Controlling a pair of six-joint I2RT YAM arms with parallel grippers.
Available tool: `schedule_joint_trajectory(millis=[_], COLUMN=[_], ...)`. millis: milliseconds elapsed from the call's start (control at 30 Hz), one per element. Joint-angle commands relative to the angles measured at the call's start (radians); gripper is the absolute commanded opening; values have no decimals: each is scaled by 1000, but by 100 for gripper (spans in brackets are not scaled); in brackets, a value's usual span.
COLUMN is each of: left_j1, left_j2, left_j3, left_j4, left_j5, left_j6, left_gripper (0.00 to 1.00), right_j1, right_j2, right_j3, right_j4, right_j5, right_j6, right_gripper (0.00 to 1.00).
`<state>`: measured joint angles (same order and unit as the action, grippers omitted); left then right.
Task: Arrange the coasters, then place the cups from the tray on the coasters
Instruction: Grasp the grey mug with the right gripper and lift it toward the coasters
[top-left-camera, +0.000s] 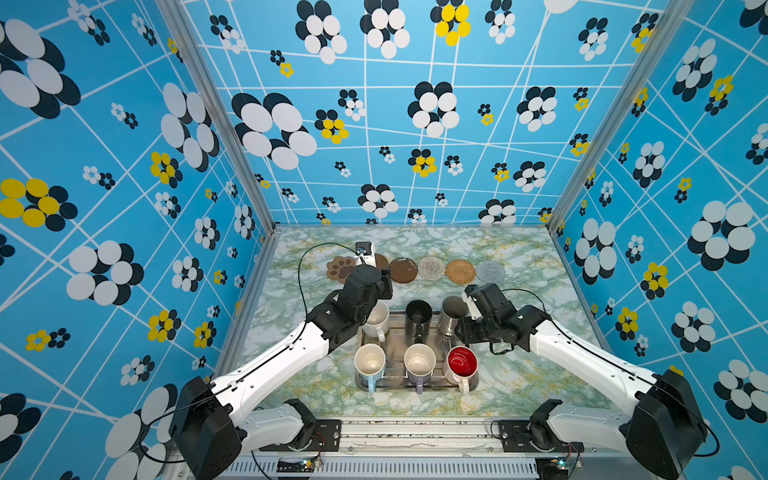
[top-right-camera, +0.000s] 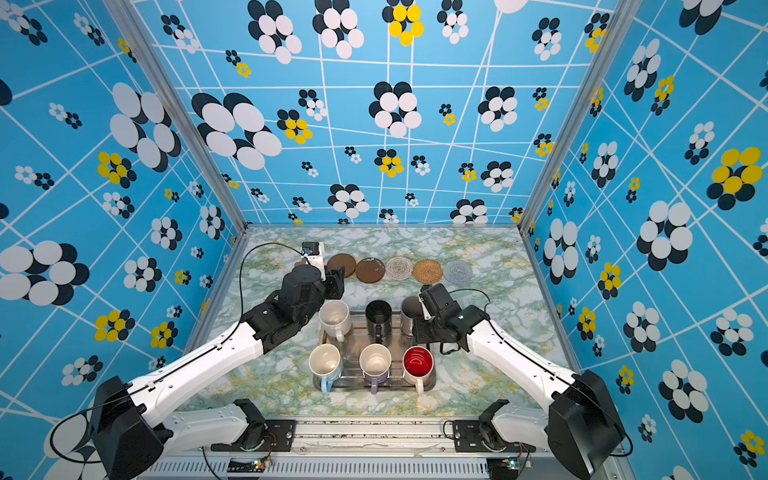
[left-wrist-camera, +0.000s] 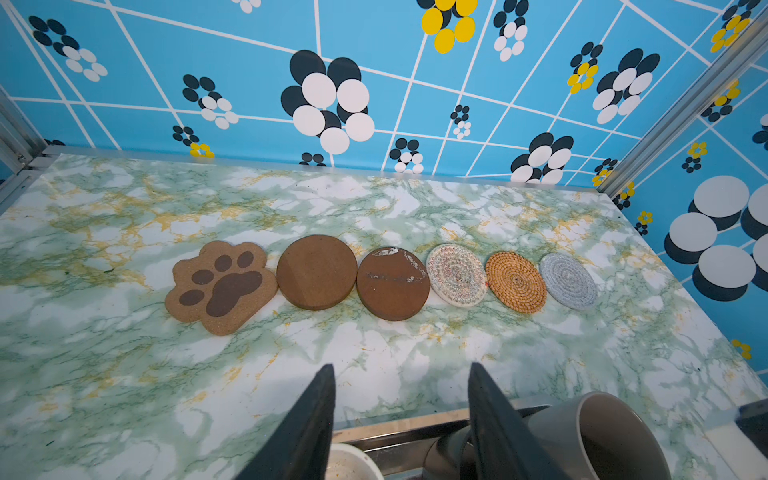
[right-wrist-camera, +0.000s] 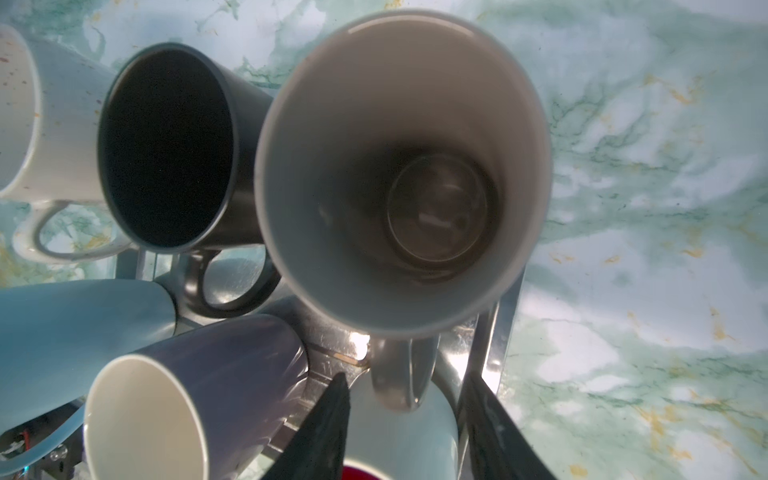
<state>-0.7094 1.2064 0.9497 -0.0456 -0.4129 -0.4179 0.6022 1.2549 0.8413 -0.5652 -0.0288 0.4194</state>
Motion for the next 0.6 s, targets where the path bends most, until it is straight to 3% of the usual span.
schedule_joint_trajectory(millis=[0,567], left_j1=[-5,-1], left_j2=[14,27], left_j3=[17,34], left_j4=[-11,-42], left_j5=[-12,-26], left_j6=[21,35], left_gripper=[53,53], right_j1=[8,8], right_j2=[25,110], right_j3=[45,85], right_j4=[6,17], right_j5=[35,57], right_j6=[0,-4], right_gripper=[45,35])
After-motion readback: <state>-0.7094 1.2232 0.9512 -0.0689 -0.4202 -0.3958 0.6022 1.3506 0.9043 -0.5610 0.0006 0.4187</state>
